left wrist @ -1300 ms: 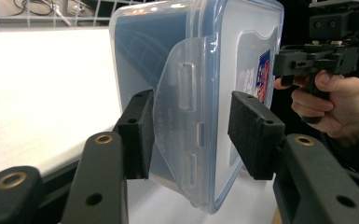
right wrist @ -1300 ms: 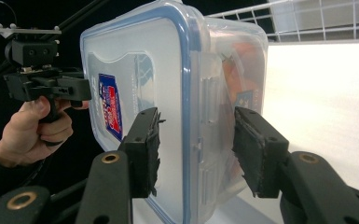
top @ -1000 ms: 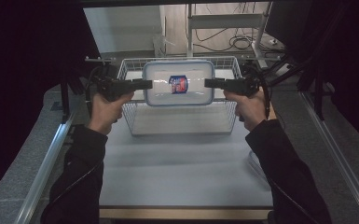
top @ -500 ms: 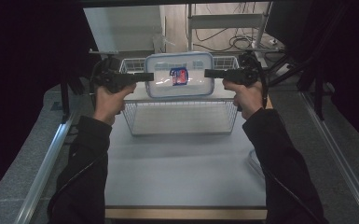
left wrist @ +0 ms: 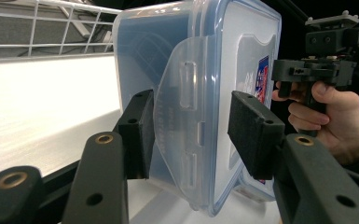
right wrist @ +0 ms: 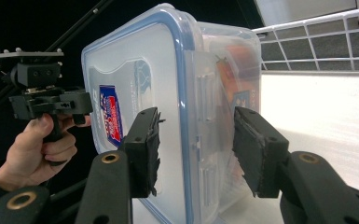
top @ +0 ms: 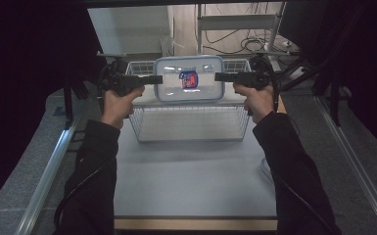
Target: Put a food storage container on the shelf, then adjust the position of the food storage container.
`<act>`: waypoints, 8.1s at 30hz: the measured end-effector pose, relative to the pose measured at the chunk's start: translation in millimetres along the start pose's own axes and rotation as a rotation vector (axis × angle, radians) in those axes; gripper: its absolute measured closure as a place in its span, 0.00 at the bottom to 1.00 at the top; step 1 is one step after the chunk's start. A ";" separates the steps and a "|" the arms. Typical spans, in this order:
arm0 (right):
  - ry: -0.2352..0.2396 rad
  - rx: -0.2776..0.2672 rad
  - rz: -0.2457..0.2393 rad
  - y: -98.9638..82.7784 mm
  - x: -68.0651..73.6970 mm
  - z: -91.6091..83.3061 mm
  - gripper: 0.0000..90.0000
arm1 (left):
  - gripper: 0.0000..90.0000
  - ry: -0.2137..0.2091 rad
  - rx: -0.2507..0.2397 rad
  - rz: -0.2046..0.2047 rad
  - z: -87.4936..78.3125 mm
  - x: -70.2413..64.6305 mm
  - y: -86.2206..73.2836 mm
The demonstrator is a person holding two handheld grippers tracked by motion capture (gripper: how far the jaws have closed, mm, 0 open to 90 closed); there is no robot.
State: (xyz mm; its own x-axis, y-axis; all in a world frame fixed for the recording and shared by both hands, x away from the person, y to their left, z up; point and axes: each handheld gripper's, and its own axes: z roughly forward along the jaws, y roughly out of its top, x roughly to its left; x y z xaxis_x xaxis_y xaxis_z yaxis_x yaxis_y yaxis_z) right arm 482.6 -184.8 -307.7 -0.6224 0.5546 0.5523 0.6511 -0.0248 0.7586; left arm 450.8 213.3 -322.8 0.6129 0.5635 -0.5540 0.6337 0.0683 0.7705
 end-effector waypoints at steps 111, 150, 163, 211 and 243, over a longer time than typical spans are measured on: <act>-0.243 0.162 -0.493 -178.7 17.4 -24.7 0.08 | 0.09 0.268 0.093 0.511 4.2 -64.8 -217.5; -0.323 0.242 -0.458 -241.4 7.3 -45.1 0.39 | 0.03 0.408 0.190 0.498 -8.5 -51.4 -278.0; -0.453 0.230 -0.409 -232.1 -17.4 -93.6 0.99 | 0.03 0.407 0.214 0.484 -6.8 -48.3 -278.9; -0.605 0.241 -0.155 -245.3 -79.4 -156.8 1.00 | 0.05 0.390 0.283 0.492 4.5 -48.3 -282.8; -0.483 0.248 -0.313 -261.1 -18.8 -118.1 1.00 | 0.05 0.375 0.294 0.491 9.0 -49.6 -283.8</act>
State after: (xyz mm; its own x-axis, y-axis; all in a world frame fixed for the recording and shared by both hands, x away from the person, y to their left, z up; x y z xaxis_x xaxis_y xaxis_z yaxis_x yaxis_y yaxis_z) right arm 273.0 -287.0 -475.3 -0.5707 0.8194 0.0544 0.5877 0.3612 0.7240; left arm 244.8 158.5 -516.8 0.6909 0.7225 0.0252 0.4583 -0.4645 0.7578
